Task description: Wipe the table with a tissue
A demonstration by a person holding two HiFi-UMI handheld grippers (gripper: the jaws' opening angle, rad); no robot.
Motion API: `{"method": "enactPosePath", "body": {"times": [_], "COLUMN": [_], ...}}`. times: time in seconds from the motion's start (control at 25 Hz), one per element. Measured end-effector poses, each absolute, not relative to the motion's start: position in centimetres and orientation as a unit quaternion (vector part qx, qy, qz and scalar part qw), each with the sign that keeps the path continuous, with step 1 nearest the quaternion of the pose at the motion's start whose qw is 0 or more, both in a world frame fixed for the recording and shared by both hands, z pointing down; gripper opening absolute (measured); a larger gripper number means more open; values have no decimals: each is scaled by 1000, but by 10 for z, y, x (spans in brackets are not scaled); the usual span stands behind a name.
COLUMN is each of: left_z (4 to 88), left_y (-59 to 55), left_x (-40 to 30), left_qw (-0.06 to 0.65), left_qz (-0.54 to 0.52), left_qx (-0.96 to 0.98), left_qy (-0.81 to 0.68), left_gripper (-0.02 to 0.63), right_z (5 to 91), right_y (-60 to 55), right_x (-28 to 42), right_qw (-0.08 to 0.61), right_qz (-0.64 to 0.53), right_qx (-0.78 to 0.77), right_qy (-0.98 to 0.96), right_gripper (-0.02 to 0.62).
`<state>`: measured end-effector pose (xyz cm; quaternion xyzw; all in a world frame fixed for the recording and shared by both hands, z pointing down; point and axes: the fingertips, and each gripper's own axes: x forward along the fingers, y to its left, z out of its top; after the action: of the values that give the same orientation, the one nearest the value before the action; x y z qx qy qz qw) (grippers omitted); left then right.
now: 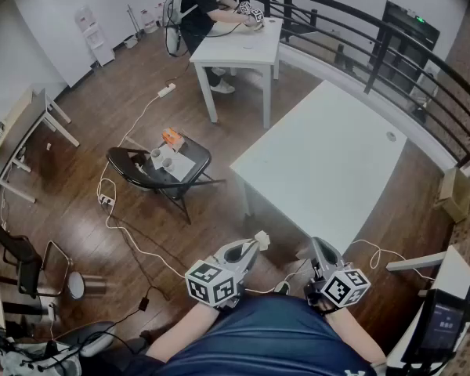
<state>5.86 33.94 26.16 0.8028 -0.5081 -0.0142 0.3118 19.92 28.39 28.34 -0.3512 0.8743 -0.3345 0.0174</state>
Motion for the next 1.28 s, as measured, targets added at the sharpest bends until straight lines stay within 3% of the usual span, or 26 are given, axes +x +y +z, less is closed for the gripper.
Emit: {"method": "enactPosePath", "body": {"times": [0.52, 1.0, 1.28], "left_z": [261, 287, 299], "left_y": [305, 247, 180], "left_x": [93, 48, -35], "left_qw": [297, 333, 355], "left_qz": [-7, -16, -21], "left_qx": [794, 777, 778], "left_qy": [-531, -534, -518], "left_gripper": [18, 18, 18], "right_z": [287, 316, 320], "right_y": [239, 185, 125], "right_x": [238, 194, 126], "right_qw": [51, 14, -18], "right_qz": [-349, -370, -369], "right_qx": [-350, -344, -371], "right_qy": [868, 863, 852], "right_gripper": [11, 11, 11]}}
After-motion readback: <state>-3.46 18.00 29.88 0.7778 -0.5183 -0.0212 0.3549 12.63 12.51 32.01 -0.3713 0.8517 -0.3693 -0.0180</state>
